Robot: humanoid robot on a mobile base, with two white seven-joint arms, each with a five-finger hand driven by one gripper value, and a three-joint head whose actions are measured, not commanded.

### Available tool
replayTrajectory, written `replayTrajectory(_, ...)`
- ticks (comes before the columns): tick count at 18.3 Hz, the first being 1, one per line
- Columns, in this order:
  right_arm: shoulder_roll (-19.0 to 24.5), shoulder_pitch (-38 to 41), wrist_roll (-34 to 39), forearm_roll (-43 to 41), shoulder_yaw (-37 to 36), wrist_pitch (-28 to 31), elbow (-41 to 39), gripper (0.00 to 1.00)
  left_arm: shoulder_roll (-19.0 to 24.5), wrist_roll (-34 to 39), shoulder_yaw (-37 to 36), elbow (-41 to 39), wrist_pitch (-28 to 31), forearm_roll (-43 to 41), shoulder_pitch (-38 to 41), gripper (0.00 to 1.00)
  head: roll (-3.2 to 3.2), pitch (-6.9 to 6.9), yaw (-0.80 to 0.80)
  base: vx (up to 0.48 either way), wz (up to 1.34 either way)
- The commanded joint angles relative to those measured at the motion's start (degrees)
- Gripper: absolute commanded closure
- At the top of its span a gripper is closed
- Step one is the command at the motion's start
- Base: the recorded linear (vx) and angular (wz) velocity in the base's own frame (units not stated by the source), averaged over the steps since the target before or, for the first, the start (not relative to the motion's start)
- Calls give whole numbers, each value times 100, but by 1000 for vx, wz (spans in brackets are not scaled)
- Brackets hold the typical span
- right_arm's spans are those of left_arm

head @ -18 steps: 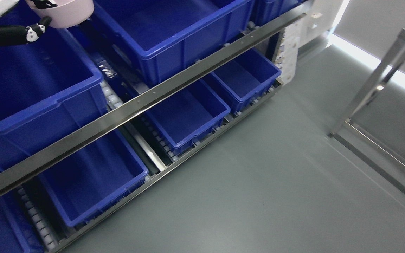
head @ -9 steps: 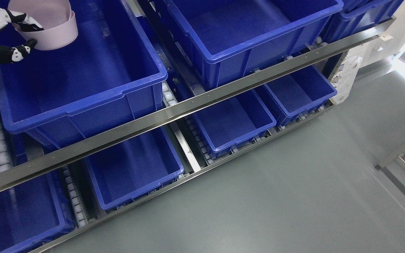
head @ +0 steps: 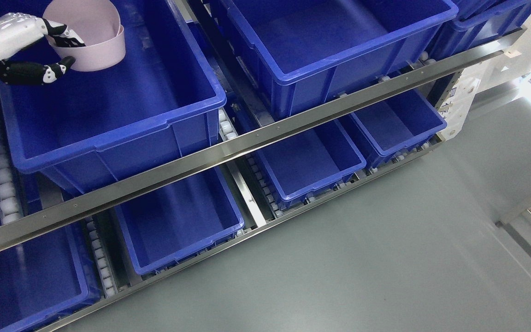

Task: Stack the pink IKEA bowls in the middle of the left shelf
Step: 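Carry the stacked bowls in the left hand while turning toward the blue-bin shelf, then lower the stacked bowls into the blue bin and release with the left hand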

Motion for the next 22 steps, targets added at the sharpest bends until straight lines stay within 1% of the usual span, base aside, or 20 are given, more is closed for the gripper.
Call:
replayTrajectory(1,-100,166,1,-9,-70,-4,-193,0,-47,-31,-487,135,25,-200,-49,93,0,0,0,0,0)
replayTrajectory(5,-100,166,1,-9,-62,5,-193,0,-64,48,-567,442,-1,-350,-57,92,0,0,0,0,0)
replayTrajectory(8,-100,166,1,-9,-70,5,-193,0,-29,390,-558,653,-28,-376,-31,92,0,-1,0,0,0)
replayTrajectory(9,-100,166,1,-9,-62,5,-193,0,-29,495,-558,758,-28,-420,-48,90,0,0,0,0,0)
replayTrajectory(12,-100,166,1,-9,-62,5,-193,0,-126,558,-567,768,-28,-429,-119,77,0,0,0,0,0)
replayTrajectory(13,-100,166,1,-9,-62,5,-193,0,-161,558,-567,768,-28,-403,-180,65,0,0,0,0,0)
replayTrajectory(14,-100,166,1,-9,-62,-4,-193,0,-257,566,-567,750,-28,-403,-233,45,0,-1,0,0,0)
replayTrajectory(15,-100,166,1,-9,-70,5,-193,0,-406,566,-558,724,-37,-385,-242,37,0,0,0,0,0)
replayTrajectory(17,-100,166,1,-9,-70,-4,-193,0,-600,566,-488,645,-37,-359,-242,23,0,0,0,0,0)
replayTrajectory(18,-100,166,1,-9,-62,-4,-193,0,-714,584,-409,575,-37,-272,-294,19,0,-1,0,0,0)
replayTrajectory(19,-100,166,1,-9,-62,-4,-193,0,-906,680,-313,566,-28,-88,-434,17,0,0,0,0,0)
replayTrajectory(20,-100,166,1,-9,-62,5,-193,0,-1222,820,-190,566,-28,175,-514,17,0,0,0,0,0)
replayTrajectory(22,-100,166,1,-9,-62,-4,-193,0,-2029,1293,126,426,7,572,-593,17,0,-1,0,0,0)
